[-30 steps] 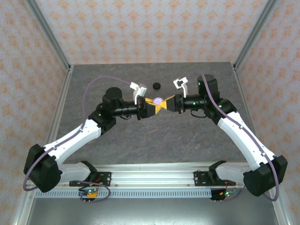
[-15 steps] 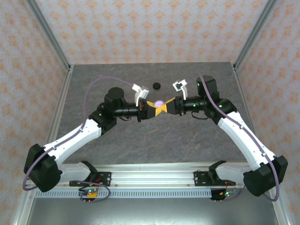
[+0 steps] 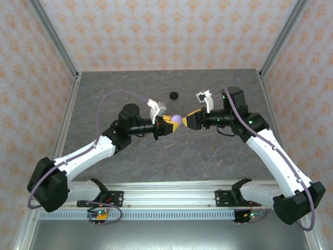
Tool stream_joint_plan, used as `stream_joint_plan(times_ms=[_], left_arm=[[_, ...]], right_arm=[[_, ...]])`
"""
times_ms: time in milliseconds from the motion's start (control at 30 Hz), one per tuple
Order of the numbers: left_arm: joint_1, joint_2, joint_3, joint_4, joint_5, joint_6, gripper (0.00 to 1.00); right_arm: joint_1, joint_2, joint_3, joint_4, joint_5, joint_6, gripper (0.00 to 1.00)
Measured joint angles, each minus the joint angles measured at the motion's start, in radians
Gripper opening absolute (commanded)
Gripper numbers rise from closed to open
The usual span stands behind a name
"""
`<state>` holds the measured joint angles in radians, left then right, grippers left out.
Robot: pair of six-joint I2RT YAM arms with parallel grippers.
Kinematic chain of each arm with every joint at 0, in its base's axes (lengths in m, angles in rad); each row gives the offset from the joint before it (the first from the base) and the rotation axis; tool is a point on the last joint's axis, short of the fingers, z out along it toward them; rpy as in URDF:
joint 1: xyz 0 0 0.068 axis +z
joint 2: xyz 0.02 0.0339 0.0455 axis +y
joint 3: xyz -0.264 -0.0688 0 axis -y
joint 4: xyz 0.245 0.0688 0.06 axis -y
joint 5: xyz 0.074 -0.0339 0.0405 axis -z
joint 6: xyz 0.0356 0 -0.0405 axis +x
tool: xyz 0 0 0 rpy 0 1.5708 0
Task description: Insert the wireless bluetooth earbuds into the charging case
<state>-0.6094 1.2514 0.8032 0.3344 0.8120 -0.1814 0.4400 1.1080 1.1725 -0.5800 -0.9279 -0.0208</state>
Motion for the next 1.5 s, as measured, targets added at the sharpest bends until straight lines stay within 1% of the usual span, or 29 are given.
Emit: stream_joint_plan(times_ms=[233,533,967,1233,1500], left_arm=[[-0.018,0.000,-0.034,0.130,-0.027,0.041,0.19],[-0.037,0.000,-0.072,0.231,-0.043,0.045,0.19],[-0.052,-0.002,-0.087,0.279,-0.056,0.034,0.19],[-0.061,-0.015,-0.102,0.284,-0.070,0.026,0.19],[-0.071,-0.060,-0.117,0.285,-0.079,0.026,0.19]], right_arm=[[0.008,0.000,0.006,-0.025,0.013,-0.008,0.55],[0.018,0.005,0.042,-0.044,0.027,-0.026,0.56],[0.029,0.048,0.068,-0.060,0.059,-0.037,0.56],[0.031,0.048,0.090,-0.054,0.138,-0.008,0.56],[0.031,0.058,0.107,-0.021,0.224,0.043,0.57]])
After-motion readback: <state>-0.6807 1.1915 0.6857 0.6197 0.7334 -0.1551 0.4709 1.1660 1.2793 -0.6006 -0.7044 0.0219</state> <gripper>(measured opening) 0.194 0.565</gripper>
